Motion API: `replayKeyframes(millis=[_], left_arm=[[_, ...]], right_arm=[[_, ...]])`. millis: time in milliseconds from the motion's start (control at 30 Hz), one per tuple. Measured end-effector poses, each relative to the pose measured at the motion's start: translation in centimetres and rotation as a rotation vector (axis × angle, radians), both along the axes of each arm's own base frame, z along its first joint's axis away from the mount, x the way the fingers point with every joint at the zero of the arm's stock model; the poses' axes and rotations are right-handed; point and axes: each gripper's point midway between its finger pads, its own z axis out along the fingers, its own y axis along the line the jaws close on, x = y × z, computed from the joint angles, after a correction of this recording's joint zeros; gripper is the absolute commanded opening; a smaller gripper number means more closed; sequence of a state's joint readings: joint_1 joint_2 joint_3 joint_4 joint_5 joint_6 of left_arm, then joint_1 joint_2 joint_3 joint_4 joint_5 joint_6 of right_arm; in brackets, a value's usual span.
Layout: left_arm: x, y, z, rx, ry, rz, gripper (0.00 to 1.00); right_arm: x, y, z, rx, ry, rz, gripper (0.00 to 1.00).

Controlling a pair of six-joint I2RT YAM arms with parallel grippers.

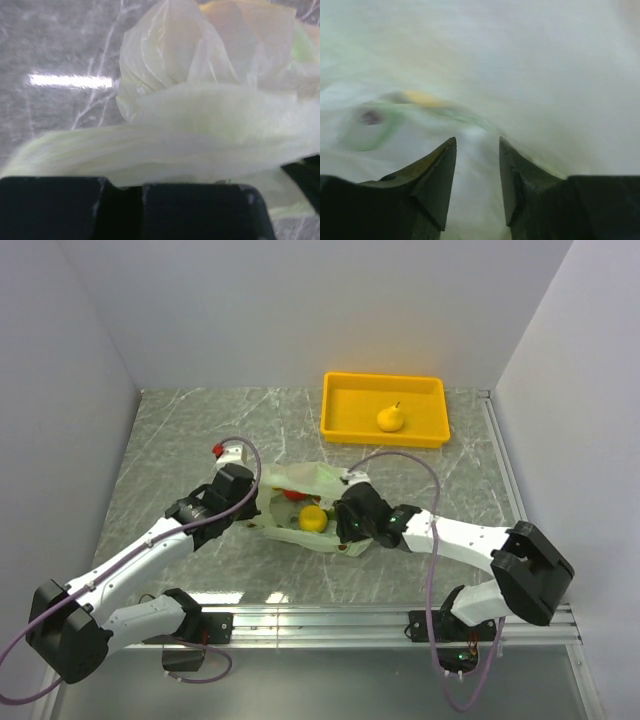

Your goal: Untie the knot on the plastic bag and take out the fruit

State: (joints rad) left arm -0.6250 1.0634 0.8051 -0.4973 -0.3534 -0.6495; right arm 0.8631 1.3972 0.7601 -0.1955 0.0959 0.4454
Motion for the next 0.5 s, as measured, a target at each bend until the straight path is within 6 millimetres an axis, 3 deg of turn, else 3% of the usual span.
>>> replayKeyframes(millis=[100, 233, 333, 500], left_arm=[[-1.0, -0.4, -1.9, -0.023, 0.04, -0.03, 0.01], [-2.2, -1.4, -3.9, -0.074, 0.092, -0.069, 0.0], [-2.6, -2.0, -4.6, -0.107, 0.113, -0.089, 0.0], [-2.7, -2.7, -4.8, -0.129, 0.112, -0.111, 0.0]], right_arm=[[0.5, -3.4, -1.3, -0.035, -0.005, -0.146, 0.61], [1.6, -4.3, -0.5, -0.03, -0.059, -0.234, 0.67], [1.8, -3.6, 0.5, -0.028, -0.096, -0.211, 0.67], [2.0, 0.0, 4.1, 0.024, -0.18, -0.082, 0.67]])
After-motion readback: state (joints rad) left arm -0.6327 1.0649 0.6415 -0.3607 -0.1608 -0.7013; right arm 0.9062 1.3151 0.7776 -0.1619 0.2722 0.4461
